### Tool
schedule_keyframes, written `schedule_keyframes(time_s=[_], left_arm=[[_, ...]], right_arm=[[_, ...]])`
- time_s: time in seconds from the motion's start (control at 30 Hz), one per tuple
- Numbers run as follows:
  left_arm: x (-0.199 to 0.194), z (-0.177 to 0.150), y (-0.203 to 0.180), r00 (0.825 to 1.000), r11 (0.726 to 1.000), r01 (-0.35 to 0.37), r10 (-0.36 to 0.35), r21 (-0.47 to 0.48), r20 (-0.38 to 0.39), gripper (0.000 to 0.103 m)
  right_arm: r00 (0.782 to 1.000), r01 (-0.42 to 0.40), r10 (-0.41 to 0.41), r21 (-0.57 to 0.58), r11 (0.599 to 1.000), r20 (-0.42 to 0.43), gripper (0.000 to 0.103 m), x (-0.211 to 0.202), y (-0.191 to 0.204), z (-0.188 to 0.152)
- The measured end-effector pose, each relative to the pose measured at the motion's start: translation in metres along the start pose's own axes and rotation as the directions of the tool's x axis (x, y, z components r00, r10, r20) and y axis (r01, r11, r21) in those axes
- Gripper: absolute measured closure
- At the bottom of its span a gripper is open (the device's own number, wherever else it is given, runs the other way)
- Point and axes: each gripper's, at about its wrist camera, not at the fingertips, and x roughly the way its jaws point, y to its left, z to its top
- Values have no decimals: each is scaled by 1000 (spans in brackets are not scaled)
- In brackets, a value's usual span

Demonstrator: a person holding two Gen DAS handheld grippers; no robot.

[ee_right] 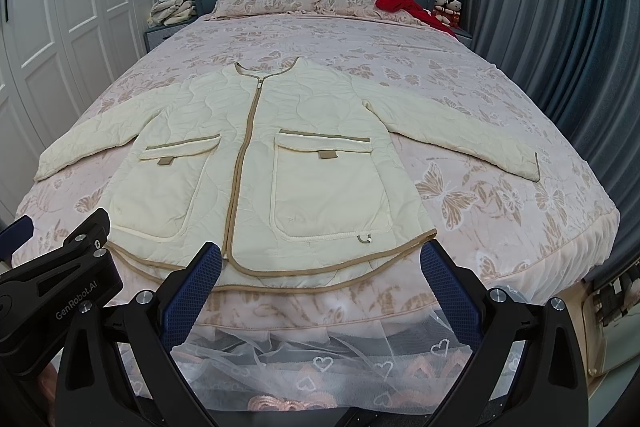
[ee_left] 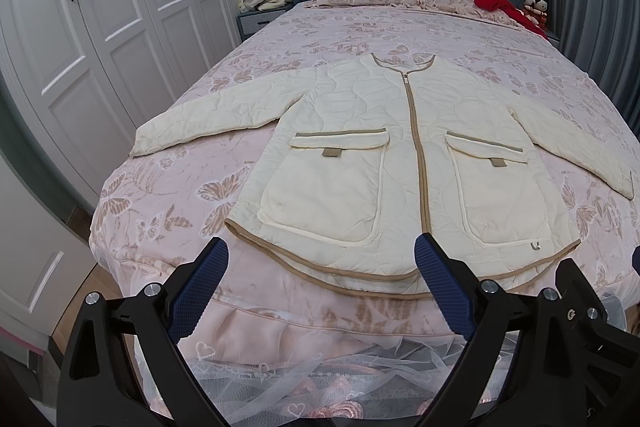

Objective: Fold large clothes

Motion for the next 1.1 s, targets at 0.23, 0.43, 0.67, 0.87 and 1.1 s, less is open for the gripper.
schedule_keyframes(time_s=[0.23, 0.43, 0.67, 0.87, 1.1], left_arm=[[0, 0, 1, 1000, 1000, 1, -1, -1, 1, 11], [0, -1, 1, 1000, 1000, 0, 0, -1, 3, 11], [0, -1, 1, 1000, 1000, 2, -2, -2, 3, 11], [1, 0, 4, 999, 999, 36, -36, -12, -10, 9], [22, 8, 11, 998, 998, 46, -48, -50, -34, 6]], right_arm=[[1000, 0, 0, 0, 1000, 1, 5, 0, 0, -1], [1000, 0, 0, 0, 1000, 3, 5, 0, 0, -1], [1000, -1, 1, 0, 1000, 4, 5, 0, 0, -1], [1000, -31, 31, -11, 999, 0, 5, 1, -1, 1], [994, -106, 107, 83, 991, -5, 5, 36, -49, 13]])
